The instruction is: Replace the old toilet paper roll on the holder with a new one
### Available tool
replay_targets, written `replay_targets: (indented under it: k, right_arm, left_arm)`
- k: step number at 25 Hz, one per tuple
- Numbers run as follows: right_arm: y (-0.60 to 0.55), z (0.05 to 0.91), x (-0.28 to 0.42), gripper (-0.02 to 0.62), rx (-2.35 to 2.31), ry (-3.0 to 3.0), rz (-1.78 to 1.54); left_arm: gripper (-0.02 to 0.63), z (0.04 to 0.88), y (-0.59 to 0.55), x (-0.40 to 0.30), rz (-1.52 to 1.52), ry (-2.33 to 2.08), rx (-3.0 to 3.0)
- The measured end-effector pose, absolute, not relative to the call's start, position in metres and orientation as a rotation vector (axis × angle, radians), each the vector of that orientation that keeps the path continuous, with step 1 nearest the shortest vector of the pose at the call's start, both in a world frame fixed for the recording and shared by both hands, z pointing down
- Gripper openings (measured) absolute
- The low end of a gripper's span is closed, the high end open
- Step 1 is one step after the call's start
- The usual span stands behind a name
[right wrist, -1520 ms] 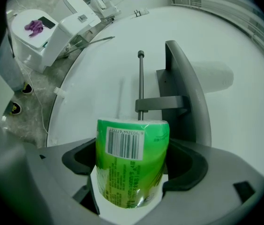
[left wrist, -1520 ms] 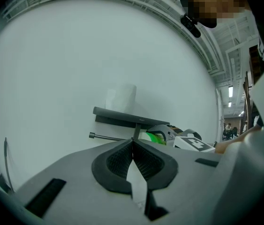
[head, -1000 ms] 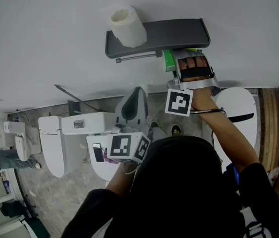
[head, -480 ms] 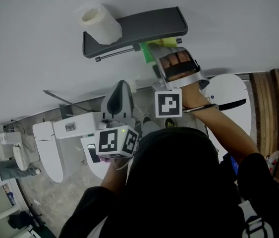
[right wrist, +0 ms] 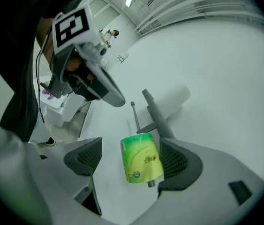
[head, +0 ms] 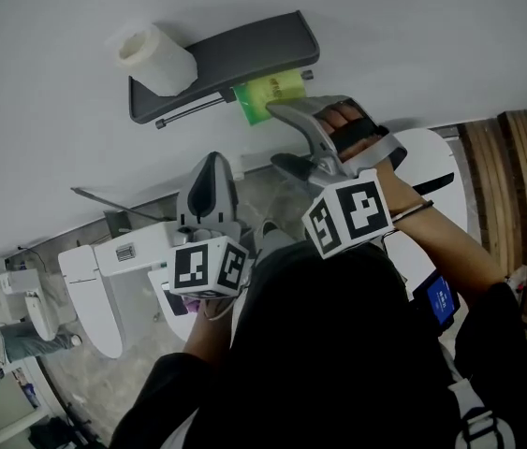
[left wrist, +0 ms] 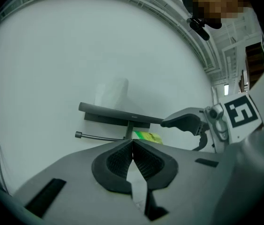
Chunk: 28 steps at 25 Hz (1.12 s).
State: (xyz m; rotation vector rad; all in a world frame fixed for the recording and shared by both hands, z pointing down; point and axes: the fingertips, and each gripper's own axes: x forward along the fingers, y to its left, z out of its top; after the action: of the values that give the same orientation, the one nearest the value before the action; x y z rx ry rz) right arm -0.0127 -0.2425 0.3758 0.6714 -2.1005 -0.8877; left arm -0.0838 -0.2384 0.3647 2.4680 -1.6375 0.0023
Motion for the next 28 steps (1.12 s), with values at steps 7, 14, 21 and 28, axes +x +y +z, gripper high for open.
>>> replay_targets:
  k: [7, 14, 21, 28]
  right_arm:
    - [-0.230, 0.303, 0.031, 0.047, 0.883, -2.231, -0.959]
    - [-0.218, 0.265, 0.074, 0.032, 0.964, -2.513, -0.793]
    - [-0.220, 0.242, 0.148, 0.032, 1.332, -2.747, -0.462]
    - [-0.222, 0.283, 0.206, 0.032, 1.563, -2.804, -0.097]
  left_arm:
    - [0.023, 0.360, -0.239, -0.065, -0.003, -1.586, 2.515]
    - [0.023, 0.357, -0.241, -0.050, -0.003, -1.548, 2.551]
    - [0.023, 0.356, -0.238, -0.045, 0.008, -1.545, 2.565]
    - [0.023, 0.356, -0.237, -0.041, 0.010, -1.536, 2.568]
